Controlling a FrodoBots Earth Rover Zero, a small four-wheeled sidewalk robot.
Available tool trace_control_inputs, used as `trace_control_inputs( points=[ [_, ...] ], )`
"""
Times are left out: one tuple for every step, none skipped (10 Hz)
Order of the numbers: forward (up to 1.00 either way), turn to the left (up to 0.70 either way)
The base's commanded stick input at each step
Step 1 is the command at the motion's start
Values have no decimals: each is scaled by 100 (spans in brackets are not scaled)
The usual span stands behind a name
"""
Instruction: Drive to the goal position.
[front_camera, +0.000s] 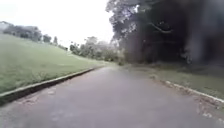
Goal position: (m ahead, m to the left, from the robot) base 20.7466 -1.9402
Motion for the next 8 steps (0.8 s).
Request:
trace_control_inputs(
  points=[
    [100,0],
    [100,0],
    [100,0],
    [100,0],
    [100,0],
    [100,0],
    [100,0],
    [100,0]
  ],
)
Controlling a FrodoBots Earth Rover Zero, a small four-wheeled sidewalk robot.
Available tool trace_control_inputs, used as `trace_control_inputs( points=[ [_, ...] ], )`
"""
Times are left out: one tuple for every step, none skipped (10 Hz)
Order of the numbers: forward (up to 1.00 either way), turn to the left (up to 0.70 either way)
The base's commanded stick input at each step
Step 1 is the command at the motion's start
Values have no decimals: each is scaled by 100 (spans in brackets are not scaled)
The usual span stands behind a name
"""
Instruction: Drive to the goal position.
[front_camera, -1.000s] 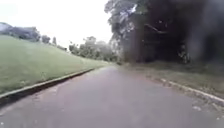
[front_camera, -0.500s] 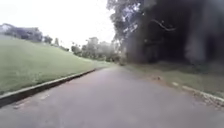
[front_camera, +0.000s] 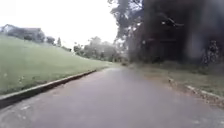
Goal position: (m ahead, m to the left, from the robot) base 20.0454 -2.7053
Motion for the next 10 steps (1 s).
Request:
trace_control_inputs(
  points=[
    [100,0],
    [100,0],
    [100,0],
    [100,0],
    [100,0],
    [100,0],
    [100,0],
    [100,-17],
    [100,-40],
    [100,-40]
  ],
)
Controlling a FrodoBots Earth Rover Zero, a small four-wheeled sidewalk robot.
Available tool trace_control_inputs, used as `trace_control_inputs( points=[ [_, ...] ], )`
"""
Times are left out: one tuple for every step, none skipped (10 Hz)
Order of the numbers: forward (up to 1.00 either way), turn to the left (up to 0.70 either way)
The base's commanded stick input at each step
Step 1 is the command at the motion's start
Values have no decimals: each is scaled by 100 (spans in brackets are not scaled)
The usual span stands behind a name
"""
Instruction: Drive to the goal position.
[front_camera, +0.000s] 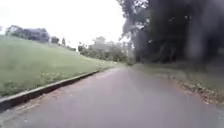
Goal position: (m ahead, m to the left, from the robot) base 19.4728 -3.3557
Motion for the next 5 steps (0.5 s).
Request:
trace_control_inputs(
  points=[
    [100,-38],
    [100,-17],
    [100,-6],
    [100,-2],
    [100,-2]
  ],
)
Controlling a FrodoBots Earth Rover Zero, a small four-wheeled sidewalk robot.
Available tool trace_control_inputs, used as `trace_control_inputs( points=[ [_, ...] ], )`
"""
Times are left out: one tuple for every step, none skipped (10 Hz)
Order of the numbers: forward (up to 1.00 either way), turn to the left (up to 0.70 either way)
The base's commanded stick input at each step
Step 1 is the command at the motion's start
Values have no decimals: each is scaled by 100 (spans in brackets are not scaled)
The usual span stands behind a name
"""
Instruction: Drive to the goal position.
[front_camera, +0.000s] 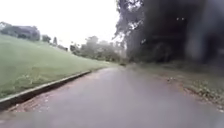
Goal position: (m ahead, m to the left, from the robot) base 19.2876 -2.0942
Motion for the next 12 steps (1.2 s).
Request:
trace_control_inputs(
  points=[
    [100,-1],
    [100,0],
    [100,0],
    [100,0],
    [100,0],
    [100,0],
    [100,-4],
    [100,-10],
    [100,-40],
    [100,-30],
    [100,-13],
    [100,-6]
  ],
)
